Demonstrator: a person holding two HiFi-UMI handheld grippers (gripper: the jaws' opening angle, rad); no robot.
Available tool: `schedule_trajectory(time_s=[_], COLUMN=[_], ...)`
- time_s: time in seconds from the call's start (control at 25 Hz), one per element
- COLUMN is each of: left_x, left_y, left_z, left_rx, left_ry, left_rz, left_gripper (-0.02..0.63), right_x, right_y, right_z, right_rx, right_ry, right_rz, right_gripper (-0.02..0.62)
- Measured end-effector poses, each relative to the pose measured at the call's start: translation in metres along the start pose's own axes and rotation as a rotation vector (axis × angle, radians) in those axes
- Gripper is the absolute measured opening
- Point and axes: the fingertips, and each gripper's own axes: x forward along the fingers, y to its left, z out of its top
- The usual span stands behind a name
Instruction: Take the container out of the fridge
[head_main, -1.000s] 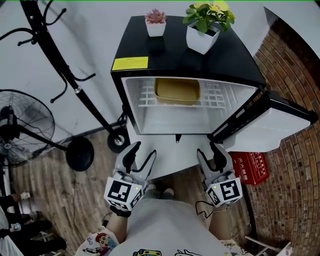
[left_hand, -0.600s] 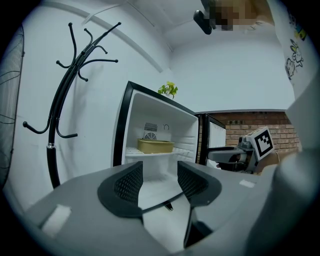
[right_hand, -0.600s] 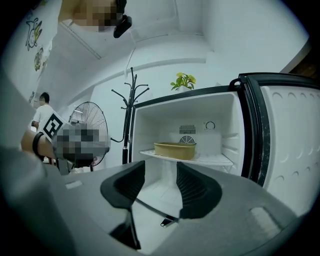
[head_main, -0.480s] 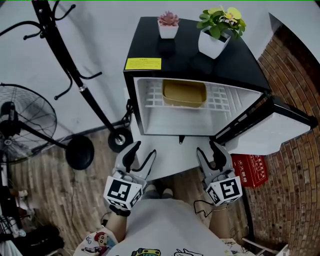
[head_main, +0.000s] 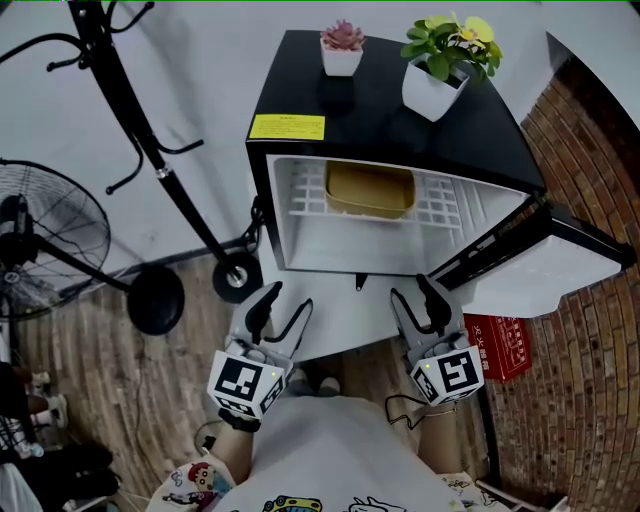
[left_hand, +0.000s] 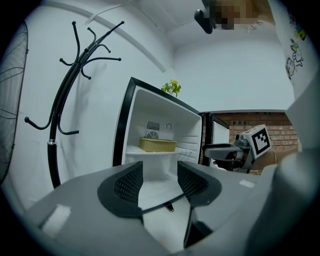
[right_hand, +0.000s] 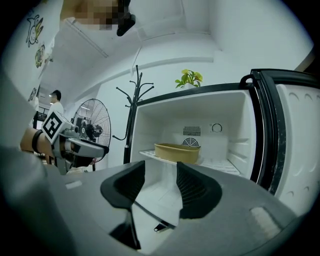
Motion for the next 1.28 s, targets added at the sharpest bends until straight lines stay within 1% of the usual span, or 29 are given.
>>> schedule_trajectory(time_s=[0.4, 0.6, 0.96, 1.08, 1.28], left_x=[0.014, 0.018, 0.012, 0.01, 0.009], left_y=[-0.006, -0.006, 0.002, 0.004, 0.006], left_z=[-0.01, -0.009, -0.012, -0.01, -0.014], left_rx=[-0.011, -0.012, -0.008, -0.012, -0.014], left_ry=[0.0, 0.003, 0.011, 0.019, 0.022], left_rz=[-0.006, -0.001, 0.022, 0.024, 0.019], left_gripper=[0.21, 0.21, 0.204, 0.204, 0.204], right_x=[0.025, 0.039, 0.062, 0.072, 0.086], right_y=[-0.015, -0.022, -0.016, -0.01, -0.008], right_z=[0.012, 0.02, 0.026, 0.031, 0.034], right_rx=[-0.125, -0.186, -0.27, -0.318, -0.414], right_ry=[0.008, 0.004, 0.004, -0.003, 0.02], right_rz=[0.043, 0.061, 0.115, 0.138, 0.148], right_gripper=[0.192, 0.192, 0.192, 0.192, 0.192])
